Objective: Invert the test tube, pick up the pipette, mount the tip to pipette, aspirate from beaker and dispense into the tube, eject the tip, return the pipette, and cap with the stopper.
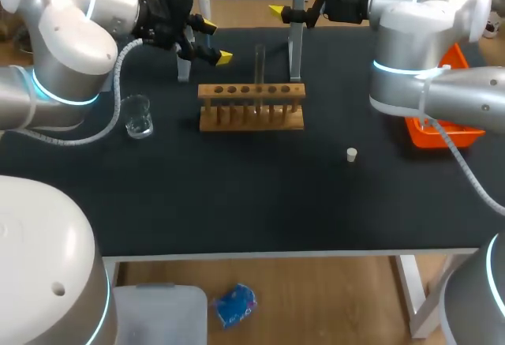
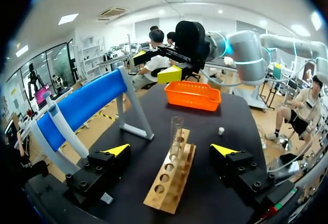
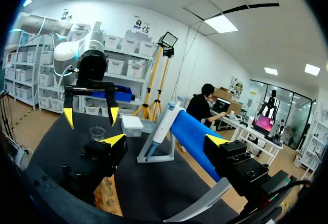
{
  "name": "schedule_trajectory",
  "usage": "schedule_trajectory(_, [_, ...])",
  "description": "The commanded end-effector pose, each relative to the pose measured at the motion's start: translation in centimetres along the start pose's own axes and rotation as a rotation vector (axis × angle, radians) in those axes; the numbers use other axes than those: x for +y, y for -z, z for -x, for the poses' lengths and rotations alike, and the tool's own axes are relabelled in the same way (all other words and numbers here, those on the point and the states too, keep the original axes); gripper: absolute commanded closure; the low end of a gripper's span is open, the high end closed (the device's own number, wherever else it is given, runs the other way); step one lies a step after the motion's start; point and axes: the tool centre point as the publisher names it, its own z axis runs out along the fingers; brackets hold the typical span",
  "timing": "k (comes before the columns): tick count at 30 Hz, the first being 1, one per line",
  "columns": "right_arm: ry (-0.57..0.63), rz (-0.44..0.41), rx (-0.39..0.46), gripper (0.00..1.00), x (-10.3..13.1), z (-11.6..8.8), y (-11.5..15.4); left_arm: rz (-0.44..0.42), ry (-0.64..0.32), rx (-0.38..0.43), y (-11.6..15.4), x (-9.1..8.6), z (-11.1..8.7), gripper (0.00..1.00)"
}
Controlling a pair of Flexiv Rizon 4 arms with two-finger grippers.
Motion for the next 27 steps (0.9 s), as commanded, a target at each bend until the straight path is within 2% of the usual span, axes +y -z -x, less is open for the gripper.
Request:
schedule_trajectory(1, [0.000,-0.001,0.000,0.00,0.0,0.0,0.0,0.002,0.000,0.003,0.0,0.0,0.0,0.00])
schedule_trajectory(3, [0.000,-0.001,0.000,0.00,0.0,0.0,0.0,0.002,0.000,0.003,0.0,0.0,0.0,0.00])
schedule_trajectory(6, [0.008,0.000,-0.005,0.00,-0.3,-0.4,1.6,0.002,0.000,0.003,0.0,0.0,0.0,0.00])
schedule_trajectory(14, [0.019,0.019,-0.006,0.00,-1.6,-2.2,8.0,0.002,0.000,0.003,0.0,0.0,0.0,0.00])
schedule_trajectory(20, [-0.017,0.026,0.005,0.00,-3.6,-4.0,13.7,0.002,0.000,0.003,0.0,0.0,0.0,0.00])
schedule_trajectory(27, [-0.087,-0.016,0.073,0.00,-6.7,-7.0,17.6,0.002,0.000,0.003,0.0,0.0,0.0,0.00])
